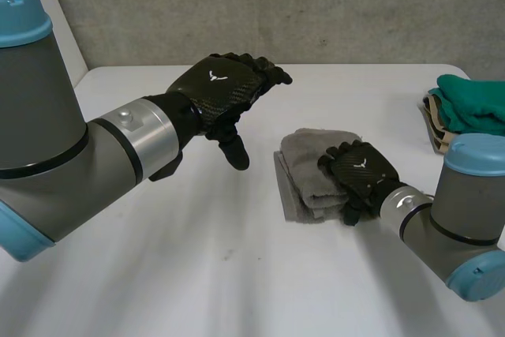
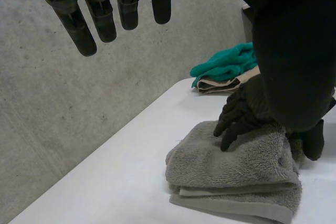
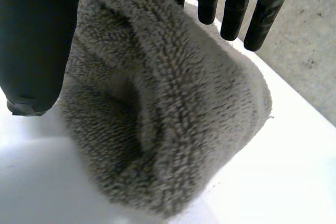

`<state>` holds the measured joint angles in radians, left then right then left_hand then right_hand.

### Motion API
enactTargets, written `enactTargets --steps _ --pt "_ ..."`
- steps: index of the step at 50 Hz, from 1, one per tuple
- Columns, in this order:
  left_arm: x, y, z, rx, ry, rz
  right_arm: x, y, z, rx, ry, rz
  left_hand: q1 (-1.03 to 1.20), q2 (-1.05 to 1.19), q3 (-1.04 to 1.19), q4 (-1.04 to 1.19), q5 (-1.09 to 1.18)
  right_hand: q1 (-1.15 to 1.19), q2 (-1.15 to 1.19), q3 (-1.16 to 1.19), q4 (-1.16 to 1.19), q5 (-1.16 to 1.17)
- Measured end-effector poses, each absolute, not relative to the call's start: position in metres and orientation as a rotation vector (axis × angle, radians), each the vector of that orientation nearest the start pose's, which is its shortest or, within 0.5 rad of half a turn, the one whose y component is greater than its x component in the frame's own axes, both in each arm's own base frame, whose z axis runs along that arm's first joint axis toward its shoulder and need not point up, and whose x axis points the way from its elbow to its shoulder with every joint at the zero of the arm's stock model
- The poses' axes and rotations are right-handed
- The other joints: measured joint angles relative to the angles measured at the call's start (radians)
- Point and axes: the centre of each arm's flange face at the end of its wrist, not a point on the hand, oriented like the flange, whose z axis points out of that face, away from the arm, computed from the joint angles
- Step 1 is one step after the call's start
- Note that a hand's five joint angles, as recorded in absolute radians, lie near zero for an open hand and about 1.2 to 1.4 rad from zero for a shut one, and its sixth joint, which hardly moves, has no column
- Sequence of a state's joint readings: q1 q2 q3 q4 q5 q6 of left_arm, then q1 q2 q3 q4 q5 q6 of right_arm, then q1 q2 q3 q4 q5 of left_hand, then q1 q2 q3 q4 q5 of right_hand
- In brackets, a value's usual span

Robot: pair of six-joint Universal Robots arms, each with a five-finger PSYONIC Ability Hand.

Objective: Fold the laundry.

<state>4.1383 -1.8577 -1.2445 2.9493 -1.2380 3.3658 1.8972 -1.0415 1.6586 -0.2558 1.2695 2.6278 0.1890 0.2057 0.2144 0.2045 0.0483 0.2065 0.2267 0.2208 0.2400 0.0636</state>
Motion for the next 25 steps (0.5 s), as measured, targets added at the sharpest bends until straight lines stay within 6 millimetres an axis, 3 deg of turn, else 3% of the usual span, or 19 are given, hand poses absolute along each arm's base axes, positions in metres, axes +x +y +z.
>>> enactTargets --steps 10,25 --pt "-0.328 -0.211 0.296 1.453 2.410 -2.273 0.261 -0.280 0.123 -1.200 2.151 -1.702 0.000 0.000 0.000 0.000 0.000 0.000 0.000 0.000 0.000 0.000" --pt "-0.328 -0.211 0.294 1.452 2.417 -2.265 0.267 -0.298 0.115 -1.195 2.148 -1.785 0.000 0.000 0.000 0.000 0.000 0.000 0.000 0.002 0.000 0.000"
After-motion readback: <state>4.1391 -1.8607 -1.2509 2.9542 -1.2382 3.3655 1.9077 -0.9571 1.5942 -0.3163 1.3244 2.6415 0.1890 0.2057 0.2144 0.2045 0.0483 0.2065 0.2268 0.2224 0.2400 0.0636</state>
